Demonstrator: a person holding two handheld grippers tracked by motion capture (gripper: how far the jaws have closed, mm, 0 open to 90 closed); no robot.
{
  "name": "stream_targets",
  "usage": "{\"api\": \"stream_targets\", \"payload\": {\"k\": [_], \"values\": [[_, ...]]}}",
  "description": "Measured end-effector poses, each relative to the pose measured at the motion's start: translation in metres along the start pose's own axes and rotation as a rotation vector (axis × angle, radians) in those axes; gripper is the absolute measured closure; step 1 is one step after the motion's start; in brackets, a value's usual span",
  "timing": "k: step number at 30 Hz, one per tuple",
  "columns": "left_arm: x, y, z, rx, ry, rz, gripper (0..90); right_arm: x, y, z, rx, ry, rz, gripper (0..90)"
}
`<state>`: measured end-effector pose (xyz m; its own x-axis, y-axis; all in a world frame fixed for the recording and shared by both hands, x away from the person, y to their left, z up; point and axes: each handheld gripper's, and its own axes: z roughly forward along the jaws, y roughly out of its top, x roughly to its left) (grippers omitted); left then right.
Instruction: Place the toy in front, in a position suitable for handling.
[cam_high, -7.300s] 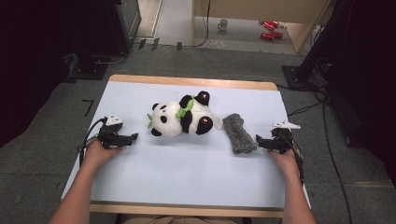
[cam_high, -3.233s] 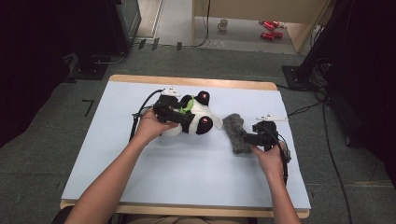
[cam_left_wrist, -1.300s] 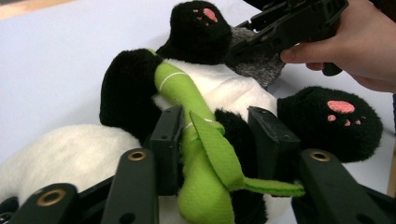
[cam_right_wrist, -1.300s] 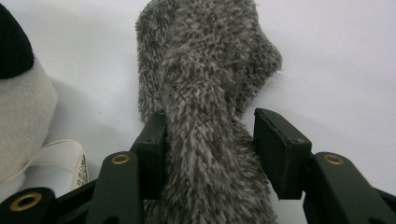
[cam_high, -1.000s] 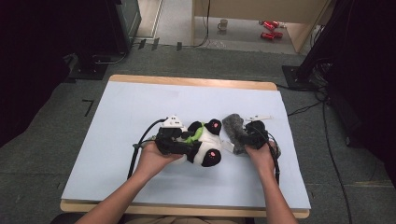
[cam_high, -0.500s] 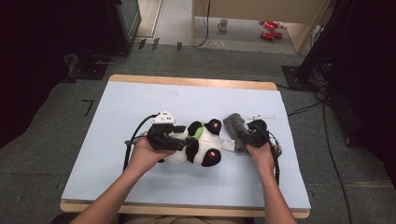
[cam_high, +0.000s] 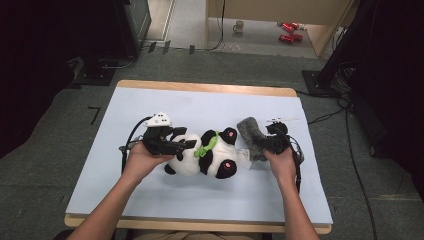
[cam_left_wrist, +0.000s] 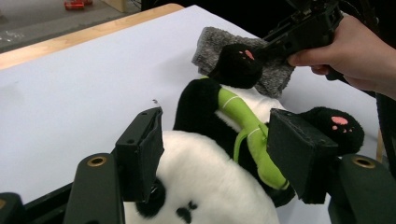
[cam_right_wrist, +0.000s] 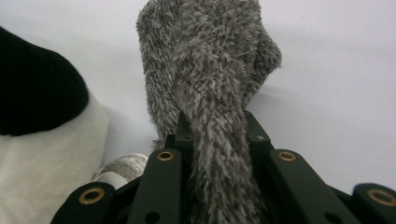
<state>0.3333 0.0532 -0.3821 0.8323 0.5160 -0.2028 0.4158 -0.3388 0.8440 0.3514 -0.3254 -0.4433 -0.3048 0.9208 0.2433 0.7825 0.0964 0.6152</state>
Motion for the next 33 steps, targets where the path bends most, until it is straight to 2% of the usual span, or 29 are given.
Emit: {"api": "stream_targets", "payload": {"k": [8, 10, 11, 13, 16, 21, 23, 26, 27, 29, 33], "values": [[0.014, -0.006, -0.014, -0.001, 0.016, -0.014, 34.4, 0.007, 0.009, -0.009, -0.002, 0.017, -0.015, 74.7], [0.016, -0.009, -0.017, -0.001, 0.017, -0.008, 34.1, 0.010, 0.012, -0.013, 0.001, 0.018, -0.028, 74.6], [0.019, -0.012, -0.019, 0.004, 0.020, 0.000, 34.1, 0.014, 0.015, -0.017, 0.002, 0.019, -0.050, 74.6], [0.020, -0.013, -0.020, 0.009, 0.020, 0.000, 34.2, 0.016, 0.017, -0.020, -0.002, 0.018, -0.056, 74.5], [0.026, -0.020, -0.023, 0.024, 0.014, 0.002, 34.2, 0.020, 0.023, -0.031, -0.013, 0.025, -0.080, 74.5], [0.031, -0.029, -0.026, 0.030, 0.000, 0.001, 34.1, 0.023, 0.029, -0.044, -0.024, 0.026, -0.083, 74.4], [0.034, -0.036, -0.028, 0.027, -0.015, 0.013, 34.1, 0.024, 0.031, -0.046, -0.028, 0.026, -0.085, 74.4], [0.037, -0.042, -0.028, 0.036, -0.021, 0.018, 33.8, 0.032, 0.036, -0.051, -0.035, 0.029, -0.108, 74.3], [0.039, -0.046, -0.028, 0.052, -0.025, 0.012, 33.7, 0.037, 0.038, -0.053, -0.038, 0.036, -0.120, 74.2], [0.040, -0.051, -0.029, 0.051, -0.034, 0.001, 33.7, 0.042, 0.040, -0.055, -0.039, 0.035, -0.137, 74.1], [0.040, -0.058, -0.031, 0.057, -0.041, 0.018, 33.7, 0.050, 0.041, -0.057, -0.028, 0.030, -0.161, 74.1]]}}
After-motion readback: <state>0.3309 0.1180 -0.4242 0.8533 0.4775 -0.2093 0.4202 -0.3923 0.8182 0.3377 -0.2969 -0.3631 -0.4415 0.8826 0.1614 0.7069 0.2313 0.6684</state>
